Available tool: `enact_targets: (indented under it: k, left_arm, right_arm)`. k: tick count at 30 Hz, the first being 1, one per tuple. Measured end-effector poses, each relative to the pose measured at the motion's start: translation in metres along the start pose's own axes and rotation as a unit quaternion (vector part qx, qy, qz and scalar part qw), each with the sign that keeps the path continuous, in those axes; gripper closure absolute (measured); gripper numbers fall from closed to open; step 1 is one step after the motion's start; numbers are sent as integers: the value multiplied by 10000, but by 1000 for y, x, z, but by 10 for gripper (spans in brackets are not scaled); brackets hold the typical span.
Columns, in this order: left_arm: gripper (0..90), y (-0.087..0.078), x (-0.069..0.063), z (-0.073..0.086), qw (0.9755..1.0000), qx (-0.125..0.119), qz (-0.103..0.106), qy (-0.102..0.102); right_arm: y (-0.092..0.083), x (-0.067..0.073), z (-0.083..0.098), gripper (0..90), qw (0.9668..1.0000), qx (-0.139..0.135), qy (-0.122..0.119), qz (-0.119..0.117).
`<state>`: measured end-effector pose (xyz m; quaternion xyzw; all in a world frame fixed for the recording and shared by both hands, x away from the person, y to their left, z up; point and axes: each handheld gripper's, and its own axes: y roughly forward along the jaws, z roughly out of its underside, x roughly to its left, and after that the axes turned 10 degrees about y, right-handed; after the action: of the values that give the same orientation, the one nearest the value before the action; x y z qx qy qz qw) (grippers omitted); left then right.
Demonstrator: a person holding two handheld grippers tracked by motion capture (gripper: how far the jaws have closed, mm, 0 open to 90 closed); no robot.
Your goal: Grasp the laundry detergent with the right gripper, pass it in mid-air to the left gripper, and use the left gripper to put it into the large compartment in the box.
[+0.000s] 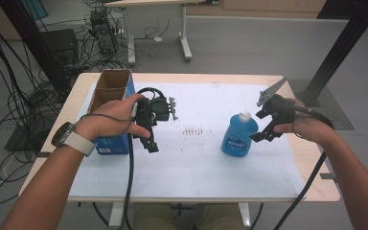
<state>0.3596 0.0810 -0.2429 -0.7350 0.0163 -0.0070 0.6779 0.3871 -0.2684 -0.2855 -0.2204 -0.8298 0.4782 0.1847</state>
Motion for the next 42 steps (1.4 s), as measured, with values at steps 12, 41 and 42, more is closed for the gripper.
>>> enact_targets:
  k: [12, 41, 42]
  left_arm:
    - [108, 1, 0, 0, 10000, -25, -9, -15]
    - [109, 3, 0, -1, 10000, -69, -21, -31]
    - [109, 3, 0, -1, 10000, -69, -21, -31]
  right_arm:
    - [6, 0, 4, 59, 9999, -111, 11, -53]
    - [20, -3, 13, 65, 9991, -404, 31, -159]
    - [20, -3, 13, 65, 9991, -404, 31, -159]
